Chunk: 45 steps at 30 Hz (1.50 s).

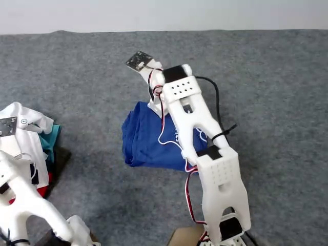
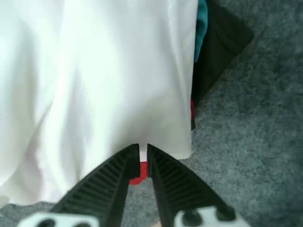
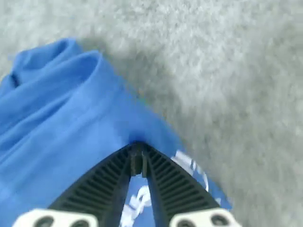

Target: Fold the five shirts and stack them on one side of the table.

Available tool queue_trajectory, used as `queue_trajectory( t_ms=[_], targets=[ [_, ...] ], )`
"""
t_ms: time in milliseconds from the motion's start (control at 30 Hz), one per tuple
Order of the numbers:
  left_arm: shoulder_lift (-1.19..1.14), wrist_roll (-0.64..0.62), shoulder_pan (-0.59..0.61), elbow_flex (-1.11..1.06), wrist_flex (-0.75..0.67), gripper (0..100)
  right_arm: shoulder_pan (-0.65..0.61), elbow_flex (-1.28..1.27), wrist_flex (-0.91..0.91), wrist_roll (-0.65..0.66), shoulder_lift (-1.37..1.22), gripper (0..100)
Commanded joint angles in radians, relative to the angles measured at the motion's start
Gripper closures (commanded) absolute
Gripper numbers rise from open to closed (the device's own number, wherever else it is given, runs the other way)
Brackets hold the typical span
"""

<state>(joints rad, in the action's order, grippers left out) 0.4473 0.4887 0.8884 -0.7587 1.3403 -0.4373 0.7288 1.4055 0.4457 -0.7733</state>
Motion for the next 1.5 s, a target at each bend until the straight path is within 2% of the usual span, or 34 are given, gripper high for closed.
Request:
queue_trajectory(
  t_ms=[0,167,267,700,833,933,1067,1300,1467],
  targets=[
    [0.008,-0.005,-0.008,0.002,-0.008,96,-0.028,0.049,-0.091,-0.006,-0.031,98.9],
    [0.006,-0.005,-0.006,0.002,-0.008,96,-0.09,0.049,-0.15,-0.003,-0.067,98.8],
    [0.009,-0.005,-0.003,0.002,-0.008,96,-0.104,0.054,-0.14,0.043,-0.05,98.9],
    [0.009,-0.005,-0.006,0.002,-0.009,96,-0.133,0.055,0.248,0.043,0.205,98.7],
    [0.009,-0.005,-0.006,0.002,-0.012,96,-0.182,0.044,0.397,-0.034,0.226,95.5],
    [0.009,-0.005,-0.006,0.002,-0.012,96,-0.196,-0.028,0.392,-0.133,0.266,88.3],
    [0.009,-0.005,-0.006,0.002,-0.009,96,-0.272,-0.109,0.39,-0.141,0.3,81.2],
    [0.009,-0.005,-0.006,0.002,-0.009,96,-0.394,-0.19,0.39,-0.146,0.302,80.8],
    [0.008,-0.005,-0.005,0.002,-0.012,96,-0.406,-0.192,0.39,-0.187,0.295,80.8]
  ],
)
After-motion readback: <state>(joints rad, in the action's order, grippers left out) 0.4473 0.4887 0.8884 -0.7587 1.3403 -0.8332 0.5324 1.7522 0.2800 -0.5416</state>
